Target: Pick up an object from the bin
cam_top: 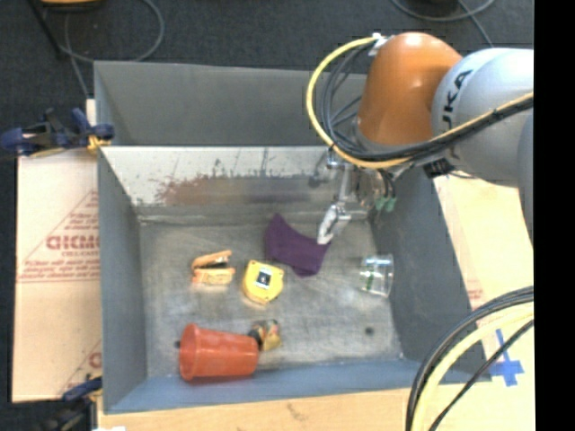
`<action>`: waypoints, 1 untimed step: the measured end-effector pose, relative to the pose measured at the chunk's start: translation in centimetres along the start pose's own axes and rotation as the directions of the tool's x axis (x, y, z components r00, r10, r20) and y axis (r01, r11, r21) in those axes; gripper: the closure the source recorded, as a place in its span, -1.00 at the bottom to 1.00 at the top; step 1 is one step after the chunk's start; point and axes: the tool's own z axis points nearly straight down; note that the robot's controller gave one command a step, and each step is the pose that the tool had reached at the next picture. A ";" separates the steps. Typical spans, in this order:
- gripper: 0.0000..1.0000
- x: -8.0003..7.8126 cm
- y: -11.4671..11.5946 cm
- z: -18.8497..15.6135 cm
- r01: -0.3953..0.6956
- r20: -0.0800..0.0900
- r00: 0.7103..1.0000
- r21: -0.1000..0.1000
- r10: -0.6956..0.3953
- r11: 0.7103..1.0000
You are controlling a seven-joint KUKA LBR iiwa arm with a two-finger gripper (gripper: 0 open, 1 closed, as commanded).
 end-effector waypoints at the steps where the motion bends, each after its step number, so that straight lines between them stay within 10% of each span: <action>1: -1.00 0.4 0.2 1.8 0.037 -0.007 0.999 -0.001 -0.037 0.999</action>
Offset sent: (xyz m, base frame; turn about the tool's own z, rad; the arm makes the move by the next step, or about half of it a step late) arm -0.0298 0.0657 0.0587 -0.1990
